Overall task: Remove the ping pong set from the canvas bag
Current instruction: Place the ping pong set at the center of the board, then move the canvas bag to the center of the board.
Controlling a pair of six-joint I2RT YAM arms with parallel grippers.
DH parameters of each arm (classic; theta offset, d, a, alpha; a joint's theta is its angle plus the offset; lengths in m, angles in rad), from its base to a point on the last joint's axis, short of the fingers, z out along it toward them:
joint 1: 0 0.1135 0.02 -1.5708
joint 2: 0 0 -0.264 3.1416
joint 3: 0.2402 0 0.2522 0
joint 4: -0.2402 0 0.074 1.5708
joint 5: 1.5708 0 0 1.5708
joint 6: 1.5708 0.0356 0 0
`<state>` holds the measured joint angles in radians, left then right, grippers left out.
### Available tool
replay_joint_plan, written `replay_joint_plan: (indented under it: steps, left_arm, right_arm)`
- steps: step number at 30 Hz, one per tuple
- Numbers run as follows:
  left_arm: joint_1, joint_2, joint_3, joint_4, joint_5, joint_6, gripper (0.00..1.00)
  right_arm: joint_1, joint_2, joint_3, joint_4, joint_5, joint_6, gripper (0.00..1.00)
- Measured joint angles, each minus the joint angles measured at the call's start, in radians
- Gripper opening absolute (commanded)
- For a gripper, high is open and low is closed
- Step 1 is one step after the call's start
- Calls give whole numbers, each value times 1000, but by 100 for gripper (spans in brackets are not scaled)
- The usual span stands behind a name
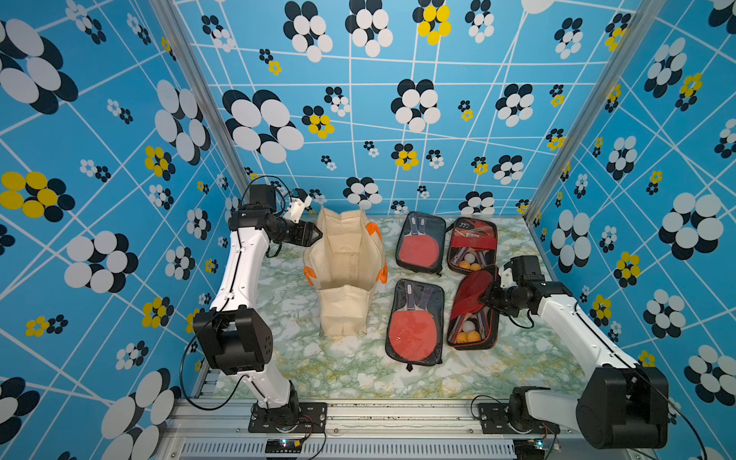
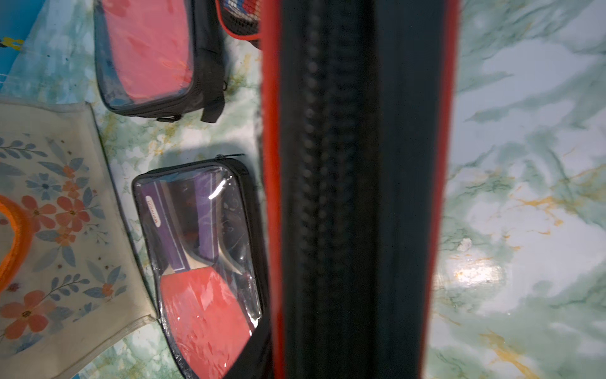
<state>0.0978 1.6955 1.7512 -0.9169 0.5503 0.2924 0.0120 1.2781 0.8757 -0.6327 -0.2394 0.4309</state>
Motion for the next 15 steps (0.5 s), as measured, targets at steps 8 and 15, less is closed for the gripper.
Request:
replay_joint_plan:
  steps: [8, 15]
  left_arm:
    - [-1, 0, -5, -8, -45, 28, 49]
    - [-1, 63, -2, -30, -38, 51, 23]
  right_arm:
    - [-2, 32, -4, 3, 9, 3, 47]
    - [-2, 38, -6, 6, 14, 7, 58]
